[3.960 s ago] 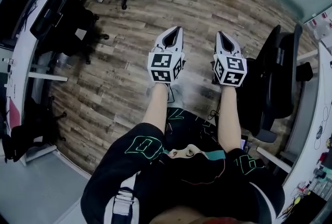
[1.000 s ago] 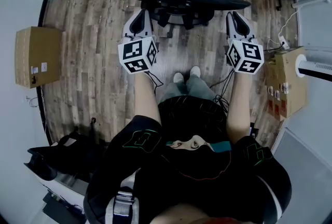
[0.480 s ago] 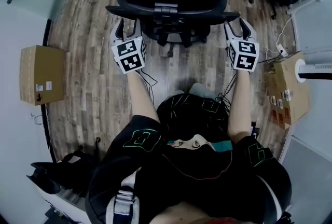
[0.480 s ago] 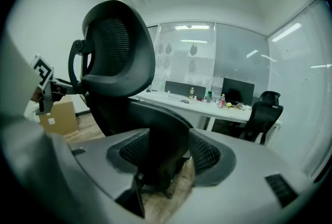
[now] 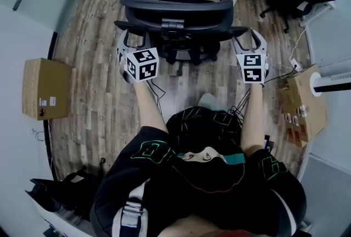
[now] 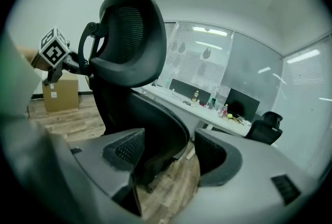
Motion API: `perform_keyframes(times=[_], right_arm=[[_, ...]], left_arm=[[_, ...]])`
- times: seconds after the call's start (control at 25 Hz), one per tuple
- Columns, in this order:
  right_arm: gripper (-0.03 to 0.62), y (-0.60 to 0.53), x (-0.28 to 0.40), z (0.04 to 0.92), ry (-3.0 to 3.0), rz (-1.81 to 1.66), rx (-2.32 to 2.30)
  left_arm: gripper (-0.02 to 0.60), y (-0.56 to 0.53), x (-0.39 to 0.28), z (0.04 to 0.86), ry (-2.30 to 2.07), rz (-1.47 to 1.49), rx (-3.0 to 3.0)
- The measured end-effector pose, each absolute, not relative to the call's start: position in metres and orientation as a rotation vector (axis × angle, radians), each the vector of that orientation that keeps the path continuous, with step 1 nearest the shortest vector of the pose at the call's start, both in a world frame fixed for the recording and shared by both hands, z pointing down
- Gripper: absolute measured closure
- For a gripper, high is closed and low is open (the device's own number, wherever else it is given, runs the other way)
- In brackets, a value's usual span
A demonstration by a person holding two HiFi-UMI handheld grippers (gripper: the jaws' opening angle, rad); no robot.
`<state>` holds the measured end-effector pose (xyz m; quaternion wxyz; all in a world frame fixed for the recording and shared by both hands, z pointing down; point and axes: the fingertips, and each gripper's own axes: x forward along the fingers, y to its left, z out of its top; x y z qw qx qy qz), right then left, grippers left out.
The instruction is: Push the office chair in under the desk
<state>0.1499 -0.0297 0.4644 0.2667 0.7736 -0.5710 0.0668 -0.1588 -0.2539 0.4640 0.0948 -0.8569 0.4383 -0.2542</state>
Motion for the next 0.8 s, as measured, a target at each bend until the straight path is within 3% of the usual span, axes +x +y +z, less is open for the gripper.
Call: perform_keyframes(times=[0.24, 0.8], right_arm=[[0.289, -0.032, 0.15, 0.475, -1.538, 0.22, 2.11], [0.315, -0.079, 0.159, 0.491, -1.588, 0.176, 2.124]], left_arm=[[0.347, -0.253, -0.153, 0.464, 1.293, -0.742, -2.529], [0.35, -0.282, -0.154, 0.462, 1.255, -0.77, -2.544]])
